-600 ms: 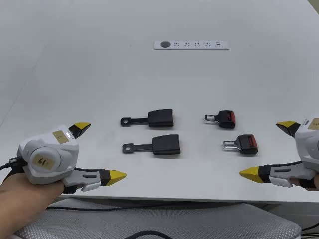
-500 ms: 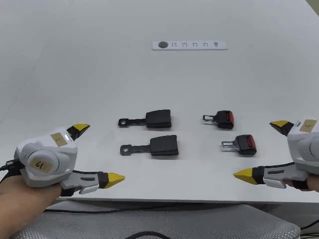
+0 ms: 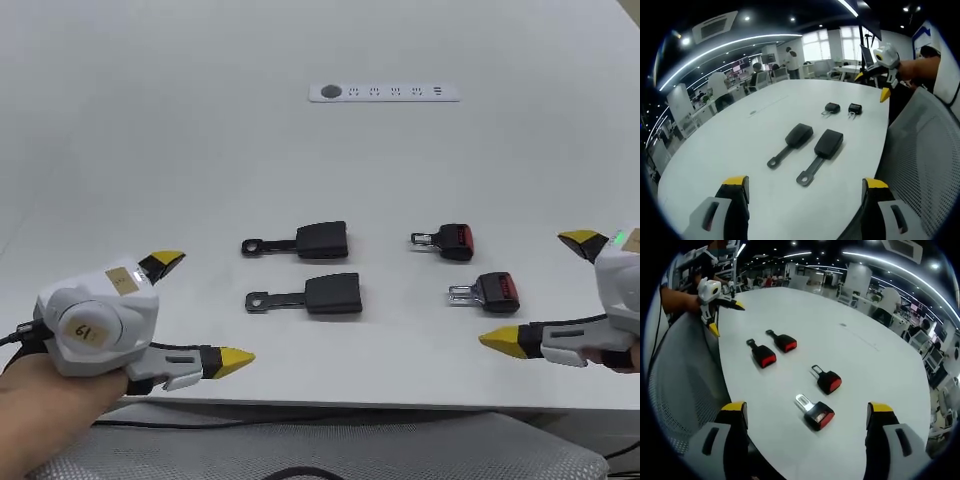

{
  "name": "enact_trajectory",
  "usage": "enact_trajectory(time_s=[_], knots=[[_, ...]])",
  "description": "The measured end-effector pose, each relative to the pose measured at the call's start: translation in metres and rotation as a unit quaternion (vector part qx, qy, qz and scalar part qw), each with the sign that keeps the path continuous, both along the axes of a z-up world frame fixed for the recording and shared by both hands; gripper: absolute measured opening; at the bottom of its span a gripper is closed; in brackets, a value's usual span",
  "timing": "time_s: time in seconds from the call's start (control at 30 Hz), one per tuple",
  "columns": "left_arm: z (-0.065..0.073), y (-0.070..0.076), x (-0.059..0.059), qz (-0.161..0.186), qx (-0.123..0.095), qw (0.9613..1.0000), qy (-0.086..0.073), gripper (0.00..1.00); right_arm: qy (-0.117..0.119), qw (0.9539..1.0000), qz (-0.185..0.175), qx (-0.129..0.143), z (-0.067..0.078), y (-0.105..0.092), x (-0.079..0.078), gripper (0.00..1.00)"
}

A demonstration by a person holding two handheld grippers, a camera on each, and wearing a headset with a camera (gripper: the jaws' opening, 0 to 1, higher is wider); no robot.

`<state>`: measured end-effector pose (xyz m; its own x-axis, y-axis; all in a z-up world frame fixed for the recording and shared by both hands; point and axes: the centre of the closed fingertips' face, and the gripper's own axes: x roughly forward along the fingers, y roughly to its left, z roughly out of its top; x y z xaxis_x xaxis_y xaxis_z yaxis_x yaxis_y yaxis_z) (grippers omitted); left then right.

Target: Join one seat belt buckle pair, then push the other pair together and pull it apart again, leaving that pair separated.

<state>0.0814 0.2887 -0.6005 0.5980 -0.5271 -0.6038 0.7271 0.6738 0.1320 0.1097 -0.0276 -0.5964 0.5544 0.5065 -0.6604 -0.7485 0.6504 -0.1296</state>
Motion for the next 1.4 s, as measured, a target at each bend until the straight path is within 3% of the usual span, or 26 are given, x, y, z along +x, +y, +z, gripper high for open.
enact_trajectory(time_s=[0.5, 0.73, 1.07, 1.2, 1.4], knots=[[0.000, 0.003, 0.000, 0.000, 0.007, 1.0000, -0.007, 0.94, 0.004, 1.0000, 0.002, 0.008, -0.001, 0.002, -0.006, 1.00], [-0.001, 0.008, 0.003, 0.010, 0.001, 0.9999, -0.008, 0.94, 0.003, 0.9999, 0.011, -0.001, -0.006, -0.001, 0.002, 1.00], [-0.002, 0.002, 0.001, -0.002, -0.002, 1.0000, -0.003, 0.91, -0.001, 1.0000, 0.002, -0.005, -0.006, -0.004, 0.004, 1.00], [-0.003, 0.001, 0.000, -0.004, 0.000, 1.0000, 0.002, 0.91, 0.000, 0.9999, 0.006, -0.015, -0.009, -0.006, 0.001, 1.00], [-0.002, 0.003, 0.000, 0.001, -0.002, 1.0000, 0.003, 0.92, 0.007, 0.9999, 0.006, -0.009, -0.009, -0.006, -0.003, 1.00]])
